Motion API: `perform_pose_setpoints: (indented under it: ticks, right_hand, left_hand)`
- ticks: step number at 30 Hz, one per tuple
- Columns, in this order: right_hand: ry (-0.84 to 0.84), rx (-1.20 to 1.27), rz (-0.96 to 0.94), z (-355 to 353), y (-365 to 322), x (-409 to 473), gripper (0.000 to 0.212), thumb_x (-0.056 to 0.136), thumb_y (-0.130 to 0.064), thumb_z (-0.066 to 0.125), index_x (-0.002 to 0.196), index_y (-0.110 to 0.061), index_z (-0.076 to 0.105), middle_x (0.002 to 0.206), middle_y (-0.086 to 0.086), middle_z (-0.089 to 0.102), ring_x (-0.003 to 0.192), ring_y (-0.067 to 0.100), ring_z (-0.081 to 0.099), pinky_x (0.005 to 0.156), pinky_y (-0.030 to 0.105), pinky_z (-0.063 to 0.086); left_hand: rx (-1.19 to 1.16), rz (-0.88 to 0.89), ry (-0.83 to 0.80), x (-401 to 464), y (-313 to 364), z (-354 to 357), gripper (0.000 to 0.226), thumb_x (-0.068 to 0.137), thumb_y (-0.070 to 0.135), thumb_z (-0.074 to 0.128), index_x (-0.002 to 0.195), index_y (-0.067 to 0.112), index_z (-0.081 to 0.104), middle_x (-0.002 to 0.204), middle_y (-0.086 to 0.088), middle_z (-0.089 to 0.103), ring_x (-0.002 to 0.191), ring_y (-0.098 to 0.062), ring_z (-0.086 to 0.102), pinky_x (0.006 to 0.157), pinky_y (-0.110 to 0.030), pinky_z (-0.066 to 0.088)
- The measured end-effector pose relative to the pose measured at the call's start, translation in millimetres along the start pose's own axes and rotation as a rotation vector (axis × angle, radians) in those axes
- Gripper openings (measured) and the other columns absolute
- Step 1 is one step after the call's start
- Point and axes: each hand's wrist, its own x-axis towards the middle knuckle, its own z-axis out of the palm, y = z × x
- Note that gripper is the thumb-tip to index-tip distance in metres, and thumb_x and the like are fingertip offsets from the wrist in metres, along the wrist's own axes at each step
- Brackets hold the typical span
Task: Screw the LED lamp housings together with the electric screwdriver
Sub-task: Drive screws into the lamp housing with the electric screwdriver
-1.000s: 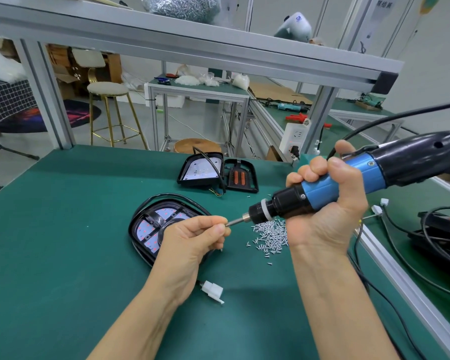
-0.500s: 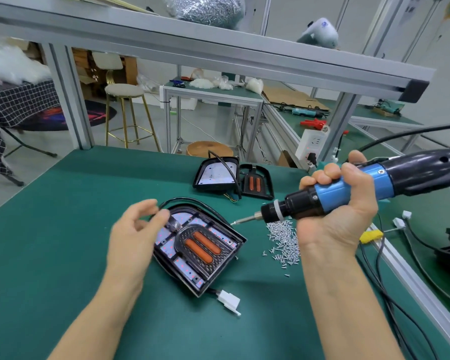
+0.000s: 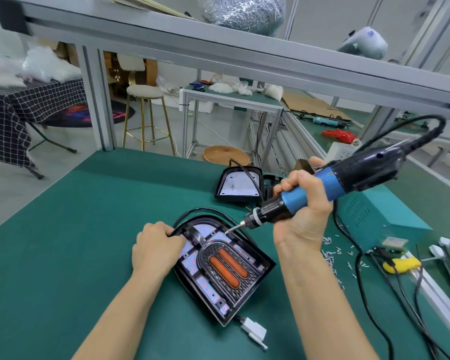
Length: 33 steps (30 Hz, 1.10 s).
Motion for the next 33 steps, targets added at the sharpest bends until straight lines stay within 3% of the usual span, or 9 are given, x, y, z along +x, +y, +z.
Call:
perform_pose_setpoints:
  ticks: [7, 10, 14, 20, 28, 33]
  right_hand:
    - [-0.024, -0.094, -0.013, 1, 22, 5, 0.031, 0.069, -0.003, 0.056, 0.098, -0.014, 0.054, 0.054, -0.001, 0.049, 0.05, 0.014, 0.045, 0.057, 0.028, 0.039]
    - [-0.023, -0.1, -0.018, 2, 26, 7, 0.029, 0.07, -0.004, 0.056, 0.096, -0.015, 0.055, 0.053, -0.001, 0.049, 0.049, 0.015, 0.045, 0.056, 0.028, 0.039]
    - [-0.05, -0.121, -0.017, 1, 28, 7, 0.028, 0.071, -0.003, 0.056, 0.095, -0.017, 0.056, 0.054, -0.001, 0.05, 0.051, 0.015, 0.046, 0.056, 0.028, 0.039]
    - [-0.065, -0.143, -0.004, 1, 31, 7, 0.029, 0.07, -0.004, 0.057, 0.096, -0.016, 0.056, 0.055, 0.0, 0.049, 0.051, 0.015, 0.046, 0.056, 0.029, 0.038]
    - [-0.126, -0.204, -0.042, 3, 36, 4, 0.027, 0.069, -0.003, 0.059, 0.092, -0.018, 0.058, 0.054, 0.001, 0.048, 0.05, 0.016, 0.046, 0.061, 0.031, 0.039]
    - [-0.182, -0.248, -0.042, 4, 39, 2, 0.028, 0.064, -0.017, 0.065, 0.091, -0.021, 0.059, 0.057, 0.004, 0.049, 0.053, 0.018, 0.048, 0.062, 0.028, 0.044]
  left_hand:
    - [-0.423, -0.043, 0.004, -8, 4, 6, 0.01, 0.078, 0.009, 0.059, 0.081, 0.016, 0.053, 0.079, -0.002, 0.059, 0.071, -0.02, 0.053, 0.06, -0.032, 0.037]
    - [-0.522, -0.076, -0.02, -7, 7, 8, 0.013, 0.079, 0.006, 0.06, 0.084, 0.015, 0.052, 0.082, -0.003, 0.056, 0.071, -0.019, 0.049, 0.065, -0.033, 0.037]
    - [-0.641, -0.067, -0.088, -10, 8, 8, 0.021, 0.079, 0.0, 0.06, 0.096, 0.012, 0.062, 0.09, -0.006, 0.068, 0.076, -0.018, 0.061, 0.068, -0.03, 0.046]
    - [-0.646, 0.003, -0.12, -14, 7, 9, 0.032, 0.075, -0.006, 0.055, 0.08, 0.019, 0.074, 0.076, -0.005, 0.074, 0.07, -0.023, 0.065, 0.078, -0.043, 0.054]
    - [-0.675, 0.02, -0.12, -14, 9, 11, 0.039, 0.075, -0.011, 0.051, 0.08, 0.019, 0.075, 0.081, -0.011, 0.074, 0.068, -0.023, 0.061, 0.082, -0.047, 0.054]
    - [-0.698, 0.008, -0.134, -13, 7, 11, 0.042, 0.074, -0.014, 0.05, 0.078, 0.019, 0.075, 0.083, -0.015, 0.073, 0.067, -0.022, 0.059, 0.08, -0.047, 0.054]
